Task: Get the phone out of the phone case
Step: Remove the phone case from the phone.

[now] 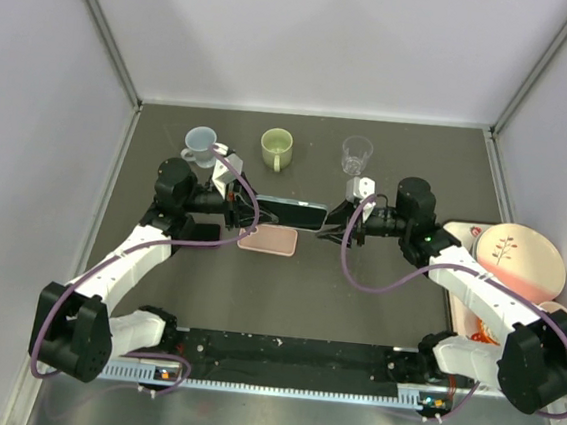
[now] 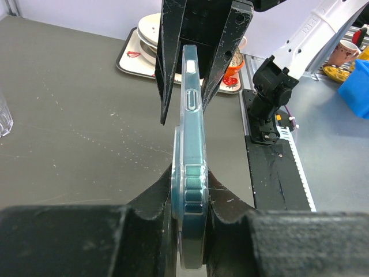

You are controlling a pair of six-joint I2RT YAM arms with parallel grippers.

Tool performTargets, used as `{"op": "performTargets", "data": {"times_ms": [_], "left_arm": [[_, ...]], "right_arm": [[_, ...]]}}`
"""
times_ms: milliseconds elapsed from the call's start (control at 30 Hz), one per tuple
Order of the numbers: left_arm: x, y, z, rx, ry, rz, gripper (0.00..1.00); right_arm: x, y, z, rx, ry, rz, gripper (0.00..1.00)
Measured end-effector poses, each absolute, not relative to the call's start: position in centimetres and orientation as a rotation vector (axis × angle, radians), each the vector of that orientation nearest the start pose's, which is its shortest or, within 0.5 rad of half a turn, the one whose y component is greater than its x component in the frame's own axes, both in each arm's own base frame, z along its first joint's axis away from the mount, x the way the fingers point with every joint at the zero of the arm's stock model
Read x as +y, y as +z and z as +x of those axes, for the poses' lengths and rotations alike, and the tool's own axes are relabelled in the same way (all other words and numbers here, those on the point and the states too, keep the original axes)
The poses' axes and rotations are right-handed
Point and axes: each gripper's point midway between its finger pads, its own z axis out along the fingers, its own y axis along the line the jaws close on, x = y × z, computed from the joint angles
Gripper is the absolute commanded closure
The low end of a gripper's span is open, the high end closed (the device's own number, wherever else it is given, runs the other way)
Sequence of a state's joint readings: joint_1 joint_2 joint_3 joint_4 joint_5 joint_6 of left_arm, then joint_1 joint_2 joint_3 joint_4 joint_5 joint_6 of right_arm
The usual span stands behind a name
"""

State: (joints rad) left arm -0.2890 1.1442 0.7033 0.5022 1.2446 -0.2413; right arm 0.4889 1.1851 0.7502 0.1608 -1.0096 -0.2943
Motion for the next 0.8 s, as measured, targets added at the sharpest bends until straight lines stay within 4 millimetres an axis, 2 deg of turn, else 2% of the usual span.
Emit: {"op": "performTargets", "data": {"times_ms": [167, 333, 800], "left_arm": [[-24.25, 27.06, 22.11, 1.341, -1.327, 1.074, 1.0], [-24.25, 27.06, 22.11, 1.341, -1.327, 1.074, 1.0], [-24.32, 26.9, 22.32, 1.34, -1.327, 1.075, 1.0]], "right_arm": [[28.04, 22.5, 22.26, 1.296, 1.068, -1.296, 0.64], [28.09, 22.61, 21.97, 1.289, 1.087, -1.3, 0.72], [28.2, 23.03, 22.02, 1.262, 1.083, -1.303, 0.84]]}}
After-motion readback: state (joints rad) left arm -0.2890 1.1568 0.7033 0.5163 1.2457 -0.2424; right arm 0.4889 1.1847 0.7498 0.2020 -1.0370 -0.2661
